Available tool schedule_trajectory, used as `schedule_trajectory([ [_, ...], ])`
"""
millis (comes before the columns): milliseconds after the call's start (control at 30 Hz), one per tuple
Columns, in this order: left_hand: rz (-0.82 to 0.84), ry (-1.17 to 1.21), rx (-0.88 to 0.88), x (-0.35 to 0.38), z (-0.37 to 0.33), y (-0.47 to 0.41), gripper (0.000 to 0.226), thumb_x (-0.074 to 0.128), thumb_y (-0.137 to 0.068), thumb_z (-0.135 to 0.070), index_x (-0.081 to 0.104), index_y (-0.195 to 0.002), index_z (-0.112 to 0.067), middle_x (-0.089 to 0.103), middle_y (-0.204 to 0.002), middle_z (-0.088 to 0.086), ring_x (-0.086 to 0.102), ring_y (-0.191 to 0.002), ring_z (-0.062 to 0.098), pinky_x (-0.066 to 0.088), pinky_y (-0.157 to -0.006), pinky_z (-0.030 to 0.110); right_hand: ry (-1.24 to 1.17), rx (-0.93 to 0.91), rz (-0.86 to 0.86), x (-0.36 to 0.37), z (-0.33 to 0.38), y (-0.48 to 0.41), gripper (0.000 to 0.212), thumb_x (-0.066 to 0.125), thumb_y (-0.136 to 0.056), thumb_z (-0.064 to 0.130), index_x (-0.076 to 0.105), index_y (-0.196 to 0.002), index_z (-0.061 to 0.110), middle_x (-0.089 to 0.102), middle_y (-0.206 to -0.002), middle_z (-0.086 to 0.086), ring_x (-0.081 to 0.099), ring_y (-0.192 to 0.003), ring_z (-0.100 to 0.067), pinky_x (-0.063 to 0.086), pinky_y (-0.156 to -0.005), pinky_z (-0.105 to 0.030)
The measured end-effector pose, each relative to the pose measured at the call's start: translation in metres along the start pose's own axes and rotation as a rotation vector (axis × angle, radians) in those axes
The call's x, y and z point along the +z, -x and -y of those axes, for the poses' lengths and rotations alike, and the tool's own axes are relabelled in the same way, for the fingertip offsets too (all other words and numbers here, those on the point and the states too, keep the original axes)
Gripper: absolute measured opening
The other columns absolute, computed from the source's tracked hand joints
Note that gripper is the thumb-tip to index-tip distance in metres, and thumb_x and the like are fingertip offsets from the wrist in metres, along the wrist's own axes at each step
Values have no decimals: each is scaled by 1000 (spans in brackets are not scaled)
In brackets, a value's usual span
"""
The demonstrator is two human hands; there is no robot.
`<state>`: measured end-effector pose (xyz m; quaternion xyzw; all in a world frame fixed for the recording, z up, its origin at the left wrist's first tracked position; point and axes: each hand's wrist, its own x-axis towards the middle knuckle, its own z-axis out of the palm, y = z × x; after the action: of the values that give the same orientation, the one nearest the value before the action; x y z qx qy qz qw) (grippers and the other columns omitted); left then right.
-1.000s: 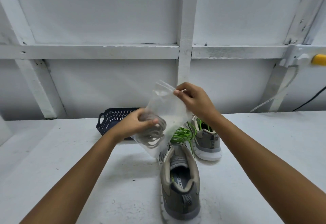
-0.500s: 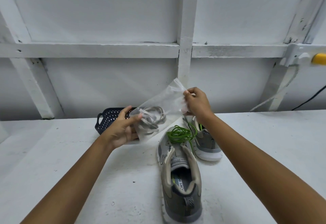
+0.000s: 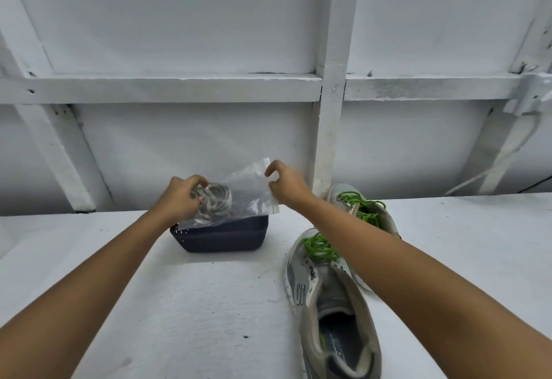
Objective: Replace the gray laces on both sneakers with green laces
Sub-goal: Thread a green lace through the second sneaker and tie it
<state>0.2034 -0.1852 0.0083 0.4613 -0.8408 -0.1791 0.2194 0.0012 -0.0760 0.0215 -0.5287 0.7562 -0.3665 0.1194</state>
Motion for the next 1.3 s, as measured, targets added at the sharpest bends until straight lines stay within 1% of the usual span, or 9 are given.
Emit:
schedule_trajectory([
  [167,147,-474,-15,15,21,-9,39,49,-91,-22,49,-129,-33,46,-126,9,48,-113,31,39,-94,39,263,-43,116,30,-5,-9,34,44,-88,3,60,-115,16,61,-114,-12,57,-103,-31,46,-79,-33],
  [233,148,-644,34,20,24,-9,40,43,-94,-25,45,-133,-35,46,-131,5,41,-120,27,34,-96,40,396,-60,146,40,-8,-11,35,44,-89,6,60,-118,18,61,-117,-11,57,-107,-31,47,-83,-34],
  [467,200,-921,106,31,27,-14,29,48,-93,-35,56,-121,-38,53,-122,-1,39,-119,22,31,-91,40,810,-153,212,53,-11,-9,30,54,-87,9,62,-114,17,61,-116,-6,45,-117,-28,32,-91,-39],
  [667,225,-992,126,39,29,-17,28,56,-90,-38,61,-117,-41,45,-125,1,35,-123,24,30,-97,42,831,-101,365,60,-12,-11,34,56,-90,20,57,-124,15,43,-132,-10,33,-126,-32,25,-104,-51],
  [933,28,-787,108,36,4,-8,33,50,-90,-24,58,-122,-28,50,-124,4,43,-116,25,34,-92,40,462,-145,257,14,-7,4,30,47,-96,28,66,-117,21,51,-130,-7,41,-120,-30,37,-99,-47],
  [1000,-35,-631,151,34,-14,0,35,50,-91,-25,57,-126,-26,52,-126,5,45,-116,26,36,-93,40,397,-143,261,-8,-10,9,29,49,-95,25,68,-115,14,62,-122,-8,54,-113,-27,44,-93,-35],
  [1067,-59,-417,223,36,-37,10,36,51,-91,-25,58,-125,-24,54,-123,6,48,-114,27,40,-92,39,412,-97,290,-31,-17,17,29,49,-95,20,68,-114,8,67,-116,-8,59,-107,-25,41,-80,-22],
  [1167,23,-128,369,46,-74,29,32,54,-90,-23,63,-120,-19,59,-115,6,53,-108,24,43,-92,36,536,-57,308,-55,-31,31,29,45,-95,15,67,-108,3,67,-112,-11,59,-107,-29,39,-75,-25],
  [1300,217,24,446,69,-118,48,31,49,-94,-21,61,-122,-21,57,-114,1,54,-101,16,36,-84,22,634,-25,332,-69,-48,49,37,40,-92,9,65,-119,17,62,-124,-4,55,-114,-24,41,-84,-24],
])
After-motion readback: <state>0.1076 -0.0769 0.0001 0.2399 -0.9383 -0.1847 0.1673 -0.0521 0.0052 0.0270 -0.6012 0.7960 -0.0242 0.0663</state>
